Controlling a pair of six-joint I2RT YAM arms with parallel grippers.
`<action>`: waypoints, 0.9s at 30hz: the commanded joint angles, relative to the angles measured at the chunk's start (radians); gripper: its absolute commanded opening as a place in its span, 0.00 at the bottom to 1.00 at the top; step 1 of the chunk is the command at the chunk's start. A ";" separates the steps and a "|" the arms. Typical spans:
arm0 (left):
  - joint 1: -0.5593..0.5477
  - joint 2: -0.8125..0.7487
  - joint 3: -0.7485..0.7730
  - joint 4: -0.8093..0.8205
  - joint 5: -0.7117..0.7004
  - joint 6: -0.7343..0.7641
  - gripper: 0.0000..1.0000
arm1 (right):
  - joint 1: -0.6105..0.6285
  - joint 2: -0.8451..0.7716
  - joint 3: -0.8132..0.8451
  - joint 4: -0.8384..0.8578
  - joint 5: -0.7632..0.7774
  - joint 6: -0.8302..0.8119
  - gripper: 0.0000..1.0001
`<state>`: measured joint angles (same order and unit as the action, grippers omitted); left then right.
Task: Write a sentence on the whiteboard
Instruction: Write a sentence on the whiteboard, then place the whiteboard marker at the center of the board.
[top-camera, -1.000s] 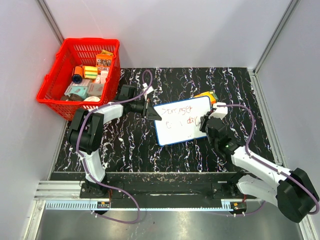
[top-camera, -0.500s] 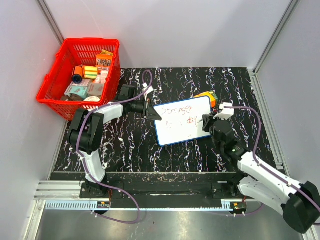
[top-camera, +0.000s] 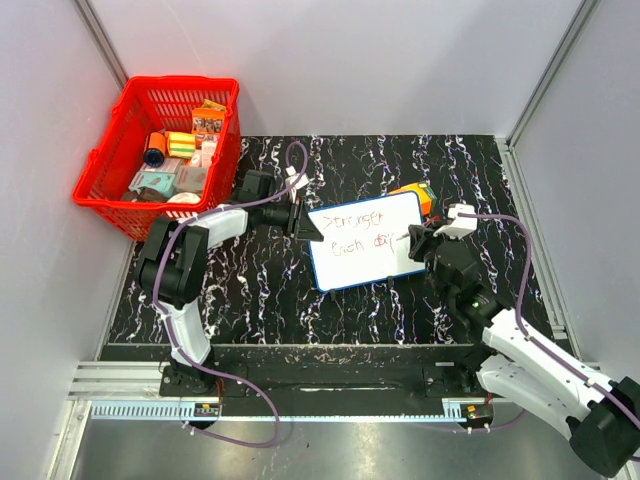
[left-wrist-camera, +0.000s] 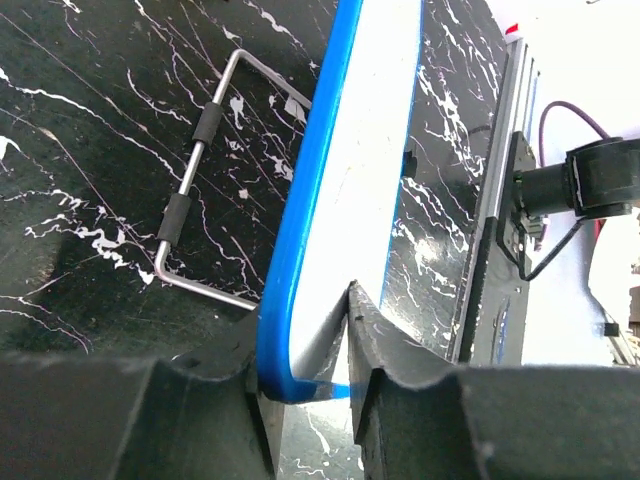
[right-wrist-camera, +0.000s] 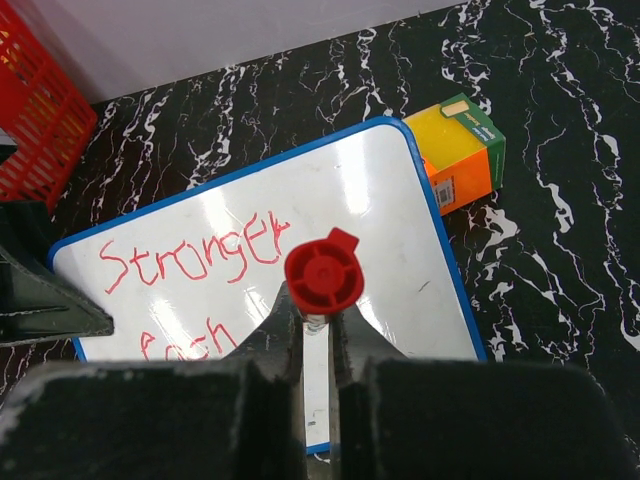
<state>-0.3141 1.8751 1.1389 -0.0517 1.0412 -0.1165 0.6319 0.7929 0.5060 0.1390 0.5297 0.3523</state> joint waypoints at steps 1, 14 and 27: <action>-0.025 0.035 -0.037 -0.053 -0.257 0.146 0.32 | -0.006 0.003 0.039 0.008 -0.002 -0.012 0.00; -0.025 -0.123 -0.169 0.110 -0.368 0.120 0.80 | -0.006 -0.027 0.061 -0.045 -0.033 -0.015 0.00; -0.031 -0.477 -0.402 0.248 -0.630 -0.027 0.99 | -0.006 -0.191 0.031 -0.328 -0.276 0.291 0.00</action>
<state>-0.3454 1.5215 0.7723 0.1112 0.5381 -0.0834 0.6304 0.6701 0.5404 -0.0811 0.3695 0.4561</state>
